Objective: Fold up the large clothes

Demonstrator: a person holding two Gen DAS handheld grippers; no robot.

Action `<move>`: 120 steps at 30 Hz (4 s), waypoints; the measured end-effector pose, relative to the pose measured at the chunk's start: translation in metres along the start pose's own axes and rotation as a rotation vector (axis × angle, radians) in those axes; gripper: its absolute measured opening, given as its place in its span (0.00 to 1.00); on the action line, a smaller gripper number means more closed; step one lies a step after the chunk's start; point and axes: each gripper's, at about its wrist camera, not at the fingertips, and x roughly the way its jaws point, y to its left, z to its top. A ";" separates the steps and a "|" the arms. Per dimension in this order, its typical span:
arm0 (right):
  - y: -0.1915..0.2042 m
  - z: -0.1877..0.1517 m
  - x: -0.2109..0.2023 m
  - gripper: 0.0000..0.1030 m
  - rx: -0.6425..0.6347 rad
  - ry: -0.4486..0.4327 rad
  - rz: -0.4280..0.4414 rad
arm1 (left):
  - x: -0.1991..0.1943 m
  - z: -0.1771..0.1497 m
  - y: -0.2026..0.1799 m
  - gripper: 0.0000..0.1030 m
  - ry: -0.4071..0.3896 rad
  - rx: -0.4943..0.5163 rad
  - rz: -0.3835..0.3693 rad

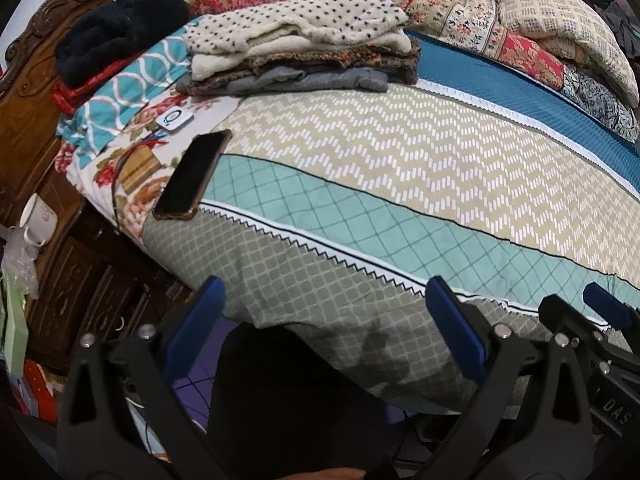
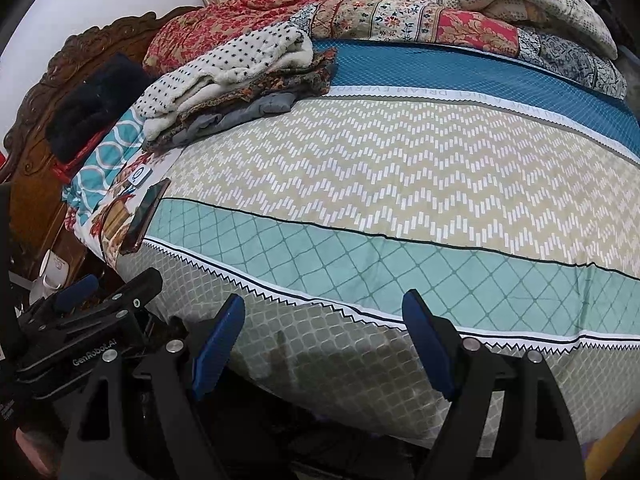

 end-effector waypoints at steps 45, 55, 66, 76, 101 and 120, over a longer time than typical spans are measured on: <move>-0.007 0.006 -0.016 0.12 0.048 -0.090 0.046 | 0.007 0.006 0.015 0.94 0.059 -0.002 0.088; -0.007 0.005 -0.010 0.12 0.054 -0.070 0.051 | 0.012 0.007 0.017 0.94 0.076 0.000 0.093; -0.007 0.005 -0.009 0.12 0.051 -0.069 0.051 | 0.004 0.009 0.019 0.94 0.033 0.001 0.097; -0.007 0.005 -0.009 0.12 0.056 -0.068 0.050 | 0.006 0.008 0.022 0.94 0.047 -0.018 0.096; -0.011 0.005 -0.006 0.12 0.069 -0.057 0.051 | 0.022 0.008 0.022 0.94 0.126 -0.010 0.104; -0.010 0.005 -0.001 0.12 0.079 -0.044 0.052 | 0.028 0.005 0.021 0.94 0.150 -0.009 0.103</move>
